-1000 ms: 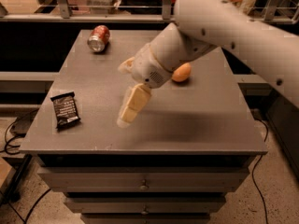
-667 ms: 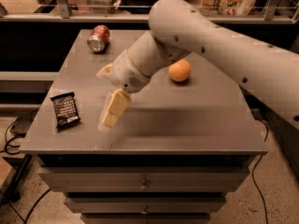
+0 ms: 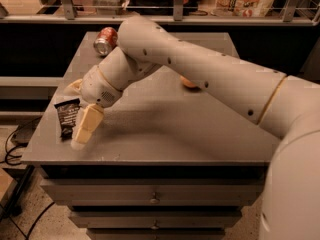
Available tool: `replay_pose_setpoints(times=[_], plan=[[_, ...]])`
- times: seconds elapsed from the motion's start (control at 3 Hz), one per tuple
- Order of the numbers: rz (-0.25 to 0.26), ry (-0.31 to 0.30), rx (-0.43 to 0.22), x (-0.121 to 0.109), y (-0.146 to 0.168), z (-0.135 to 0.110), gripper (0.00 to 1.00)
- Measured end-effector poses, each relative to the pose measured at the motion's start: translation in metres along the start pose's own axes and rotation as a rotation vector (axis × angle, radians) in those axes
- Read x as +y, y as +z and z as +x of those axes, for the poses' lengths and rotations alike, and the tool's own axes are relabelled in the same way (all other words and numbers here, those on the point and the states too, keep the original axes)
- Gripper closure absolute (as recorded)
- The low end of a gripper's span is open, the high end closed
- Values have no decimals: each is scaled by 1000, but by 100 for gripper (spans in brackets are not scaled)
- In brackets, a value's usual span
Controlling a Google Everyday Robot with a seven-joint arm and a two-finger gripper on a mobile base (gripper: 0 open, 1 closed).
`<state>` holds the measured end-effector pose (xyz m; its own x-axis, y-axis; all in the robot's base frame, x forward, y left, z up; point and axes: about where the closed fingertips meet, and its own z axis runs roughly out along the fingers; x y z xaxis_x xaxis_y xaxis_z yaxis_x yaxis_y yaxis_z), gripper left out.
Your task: Pick rxbar chocolate
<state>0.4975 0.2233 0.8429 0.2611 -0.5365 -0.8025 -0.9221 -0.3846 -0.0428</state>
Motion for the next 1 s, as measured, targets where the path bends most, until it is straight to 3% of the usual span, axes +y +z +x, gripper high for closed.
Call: replay_pose_setpoints(times=[0.33, 1.0], plan=[[-50, -23, -46, -6, 31, -7, 3], [-54, -26, -67, -9, 38, -8, 49]])
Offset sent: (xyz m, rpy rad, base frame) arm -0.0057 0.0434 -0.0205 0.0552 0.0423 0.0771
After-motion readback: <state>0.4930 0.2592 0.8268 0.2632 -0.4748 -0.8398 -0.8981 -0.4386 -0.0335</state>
